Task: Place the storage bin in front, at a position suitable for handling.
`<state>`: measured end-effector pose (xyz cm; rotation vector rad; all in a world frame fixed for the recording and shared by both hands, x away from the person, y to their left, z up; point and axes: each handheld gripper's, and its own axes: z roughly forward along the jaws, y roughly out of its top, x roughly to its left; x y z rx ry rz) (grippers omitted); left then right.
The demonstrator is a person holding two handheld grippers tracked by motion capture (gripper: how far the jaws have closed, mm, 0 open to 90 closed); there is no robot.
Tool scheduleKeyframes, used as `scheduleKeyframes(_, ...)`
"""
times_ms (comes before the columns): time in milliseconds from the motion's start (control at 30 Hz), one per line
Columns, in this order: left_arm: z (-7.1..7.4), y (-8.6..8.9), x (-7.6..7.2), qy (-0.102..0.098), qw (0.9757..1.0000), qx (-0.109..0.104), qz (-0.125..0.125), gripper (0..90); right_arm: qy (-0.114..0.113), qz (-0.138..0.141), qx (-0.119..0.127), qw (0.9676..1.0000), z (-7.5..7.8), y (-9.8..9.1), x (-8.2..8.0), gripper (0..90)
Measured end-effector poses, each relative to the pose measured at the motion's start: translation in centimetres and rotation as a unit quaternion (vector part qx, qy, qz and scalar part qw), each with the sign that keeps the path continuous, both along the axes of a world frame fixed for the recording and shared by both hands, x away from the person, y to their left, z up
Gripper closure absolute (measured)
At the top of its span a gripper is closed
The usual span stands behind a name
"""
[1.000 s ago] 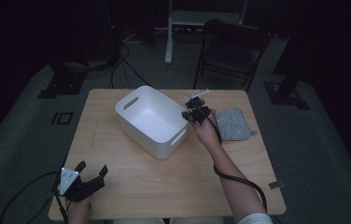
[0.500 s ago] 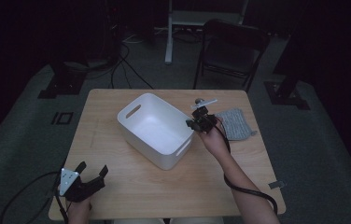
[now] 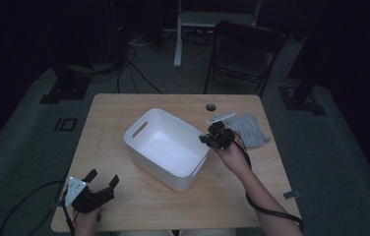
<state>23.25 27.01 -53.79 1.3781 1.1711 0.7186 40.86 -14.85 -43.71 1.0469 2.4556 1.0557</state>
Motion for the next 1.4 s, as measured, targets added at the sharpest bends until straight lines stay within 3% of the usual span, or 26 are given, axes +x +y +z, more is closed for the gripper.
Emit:
scheduleKeyframes(200, 0.0, -0.1, 0.1, -0.004, 0.9997, -0.020, -0.014, 8.0, 0.001, 0.015, -0.003, 0.9999, 0.0, -0.4, -1.2, 84.4)
scheduleKeyframes(233, -0.1, -0.2, 0.1, -0.012, 0.9999, 0.002, -0.011, 8.0, -0.003, 0.019, -0.004, 0.9998, -0.1, -0.5, -1.3, 84.4)
scheduleKeyframes(267, -0.1, -0.2, 0.1, -0.012, 0.9999, 0.002, -0.011, 8.0, -0.003, 0.021, -0.002, 0.9998, -0.1, -0.5, -1.5, 84.3)
scheduleKeyframes(300, -0.2, -0.4, 0.1, -0.021, 0.9995, 0.022, -0.009, 8.0, -0.002, 0.026, -0.002, 0.9997, -0.1, -0.5, -1.7, 84.3)
scheduleKeyframes(433, -0.4, -0.5, 0.2, -0.027, 0.9987, 0.041, -0.011, 7.9, -0.002, 0.030, -0.001, 0.9995, -0.1, -0.6, -1.9, 84.3)
scheduleKeyframes(467, -0.5, -0.8, 0.4, -0.017, 0.9982, 0.055, -0.014, 7.9, -0.005, 0.038, -0.005, 0.9993, -0.2, -0.6, -2.3, 84.4)
scheduleKeyframes(600, -0.4, -1.0, 0.5, 0.015, 0.9990, 0.029, -0.032, 7.9, -0.005, 0.043, -0.005, 0.9991, -0.2, -0.5, -2.6, 84.3)
scheduleKeyframes(700, -0.3, -1.2, 0.5, 0.035, 0.9982, 0.032, -0.038, 7.9, -0.004, 0.049, -0.006, 0.9987, -0.2, -0.5, -2.8, 84.1)
scheduleKeyframes(900, -0.1, -1.2, 0.5, 0.035, 0.9978, 0.042, -0.038, 7.9, -0.005, 0.050, -0.015, 0.9986, -0.2, -0.3, -3.2, 84.1)
scheduleKeyframes(1000, -0.1, -1.1, 0.5, 0.038, 0.9977, 0.037, -0.043, 7.9, -0.004, 0.050, -0.015, 0.9987, -0.2, -0.3, -3.3, 83.9)
scheduleKeyframes(1067, -0.2, -0.8, 0.5, 0.052, 0.9977, 0.018, -0.040, 7.9, 0.002, 0.046, -0.012, 0.9989, -0.1, -0.3, -3.2, 83.5)
scheduleKeyframes(1200, 0.2, -0.5, 0.3, 0.061, 0.9971, 0.021, -0.041, 7.9, -0.003, 0.044, -0.002, 0.9990, 0.2, -0.5, -3.6, 73.6)
scheduleKeyframes(1300, 0.9, -0.5, 0.2, 0.081, 0.9936, 0.005, -0.079, 8.0, -0.016, 0.038, 0.002, 0.9991, 0.8, -0.9, -4.0, 69.7)
scheduleKeyframes(1400, 1.9, -0.5, 0.3, 0.083, 0.9919, 0.014, -0.094, 8.0, -0.018, 0.027, 0.033, 0.9989, 1.6, -1.5, -4.4, 65.8)
